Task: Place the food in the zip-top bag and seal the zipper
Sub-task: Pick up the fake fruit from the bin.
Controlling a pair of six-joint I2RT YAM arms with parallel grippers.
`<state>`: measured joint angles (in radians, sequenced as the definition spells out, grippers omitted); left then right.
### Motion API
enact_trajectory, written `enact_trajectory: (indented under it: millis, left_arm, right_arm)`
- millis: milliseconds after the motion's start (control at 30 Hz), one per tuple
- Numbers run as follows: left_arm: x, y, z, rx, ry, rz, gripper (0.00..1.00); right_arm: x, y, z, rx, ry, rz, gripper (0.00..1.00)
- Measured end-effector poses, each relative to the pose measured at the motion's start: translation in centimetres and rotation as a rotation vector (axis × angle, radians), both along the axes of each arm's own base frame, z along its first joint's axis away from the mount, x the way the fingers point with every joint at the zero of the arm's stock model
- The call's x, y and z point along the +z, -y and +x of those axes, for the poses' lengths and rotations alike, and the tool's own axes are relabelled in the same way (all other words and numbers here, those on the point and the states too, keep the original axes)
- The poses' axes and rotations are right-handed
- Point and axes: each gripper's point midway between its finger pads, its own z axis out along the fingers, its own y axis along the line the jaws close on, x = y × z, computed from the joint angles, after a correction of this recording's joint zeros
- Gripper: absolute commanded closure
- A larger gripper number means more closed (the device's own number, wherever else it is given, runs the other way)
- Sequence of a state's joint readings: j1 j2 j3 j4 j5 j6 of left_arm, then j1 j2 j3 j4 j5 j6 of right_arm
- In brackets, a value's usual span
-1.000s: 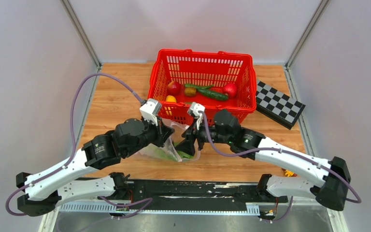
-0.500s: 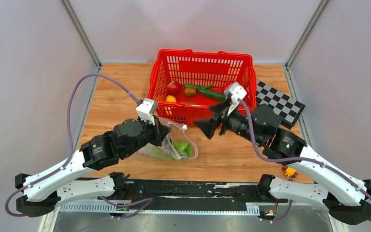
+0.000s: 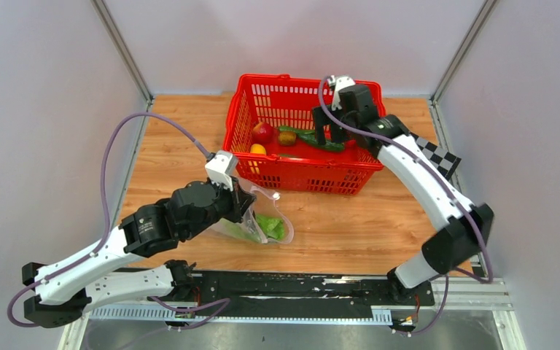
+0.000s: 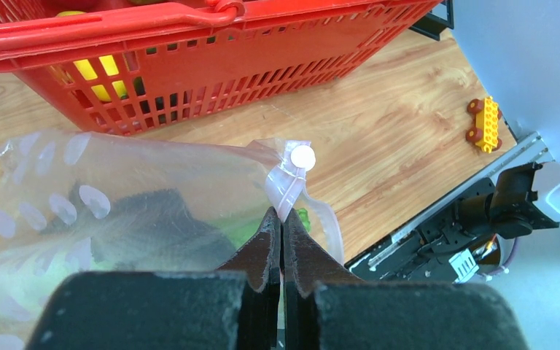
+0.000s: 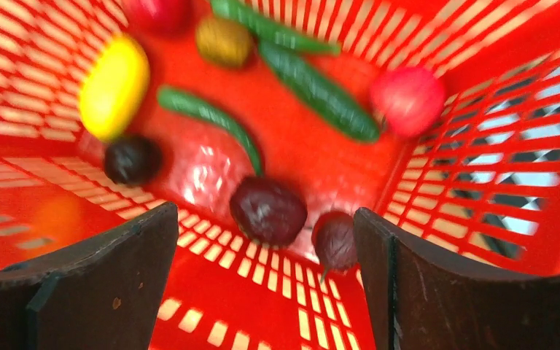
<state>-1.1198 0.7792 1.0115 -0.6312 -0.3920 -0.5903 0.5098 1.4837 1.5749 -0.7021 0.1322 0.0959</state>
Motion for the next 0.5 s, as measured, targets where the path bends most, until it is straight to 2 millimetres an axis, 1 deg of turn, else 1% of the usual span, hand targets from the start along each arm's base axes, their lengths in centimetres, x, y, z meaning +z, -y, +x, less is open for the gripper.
enact_trajectory:
  millis: [33,100,133,233,333,500]
  left_arm:
    - [0.0,-0.1,0.0,0.001,0.001,-0.001,1.0]
    - [0.0,-0.2,-0.1,0.002,0.002,-0.003,1.0]
    - [0.1,-0.3,-0.1,0.003,0.001,-0.005,1.0]
    - [0.1,-0.3,-0.1,0.003,0.001,-0.008,1.0]
    - [0.1,-0.3,-0.2,0.001,-0.003,-0.009,1.0]
    - [0.0,-0.2,-0.2,-0.004,-0.006,-0.006,1.0]
  right_arm:
    - [-2.4,-0.1,0.2,0.012,-0.07,-0.03,0.1]
    - [-6.3,0.0,0.1,0.03,-0.192,-0.081,0.02]
    - [-8.0,0.0,0.1,0.041,-0.245,-0.1,0.0]
    - [-12.0,-0.1,-0.2,0.089,-0.386,-0.122,0.0]
    - [-14.0,0.0,-0.4,0.121,-0.473,-0.116,0.0]
    - [-15.9,-0.1,0.1,0.188,-0.567,-0.126,0.0]
